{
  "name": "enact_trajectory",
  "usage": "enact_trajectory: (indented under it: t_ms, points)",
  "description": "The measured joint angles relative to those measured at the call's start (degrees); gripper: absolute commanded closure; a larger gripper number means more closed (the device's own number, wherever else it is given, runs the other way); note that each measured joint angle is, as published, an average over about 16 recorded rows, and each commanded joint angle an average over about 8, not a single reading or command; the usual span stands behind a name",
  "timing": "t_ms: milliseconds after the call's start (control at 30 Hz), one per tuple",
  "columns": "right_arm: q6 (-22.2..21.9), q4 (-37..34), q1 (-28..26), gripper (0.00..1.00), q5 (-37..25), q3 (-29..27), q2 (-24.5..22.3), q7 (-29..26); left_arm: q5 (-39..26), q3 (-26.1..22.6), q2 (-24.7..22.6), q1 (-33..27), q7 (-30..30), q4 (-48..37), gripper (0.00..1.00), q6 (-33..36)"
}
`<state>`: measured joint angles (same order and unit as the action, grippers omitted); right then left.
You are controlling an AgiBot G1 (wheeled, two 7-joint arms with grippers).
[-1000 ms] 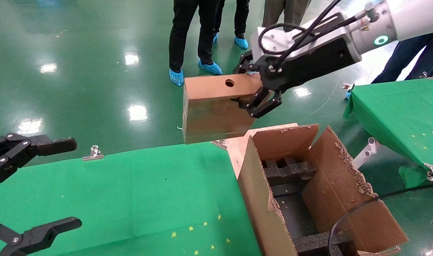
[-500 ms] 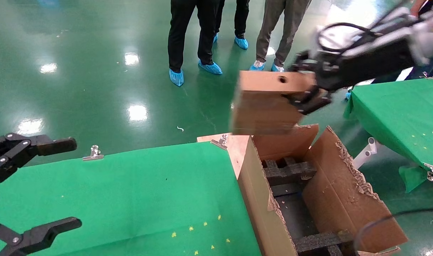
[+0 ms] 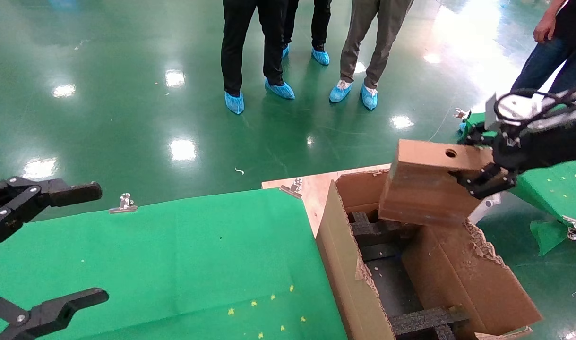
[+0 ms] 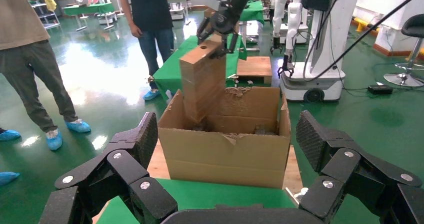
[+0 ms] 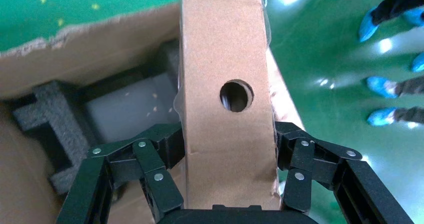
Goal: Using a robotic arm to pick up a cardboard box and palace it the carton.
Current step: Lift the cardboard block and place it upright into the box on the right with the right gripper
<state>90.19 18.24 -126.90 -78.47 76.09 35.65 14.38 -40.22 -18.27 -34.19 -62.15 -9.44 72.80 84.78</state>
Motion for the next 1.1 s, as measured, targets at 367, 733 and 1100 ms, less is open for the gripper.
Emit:
enact_trajectory:
  t_ms: [367,733,1100]
  points:
    - [-0.86,0.14,1.58,1.00,0.88,0.70,-1.06,-0.54,0.02,0.00,0.01,0.01,0.01,-0.01,0.00,-0.01]
    - [-3.00,-1.83,4.03,1.00,2.94,-0.13,-1.63,-7.12,0.03,-0.01,0.01,0.00,0.02,-0.03,0.00,-0.01]
    - [-3.71,-0.54,9.12,1.00,6.18,-0.77,-5.02,-25.10,0.04,-0.03,0.01,-0.01,0.03,-0.04,0.00,-0.01]
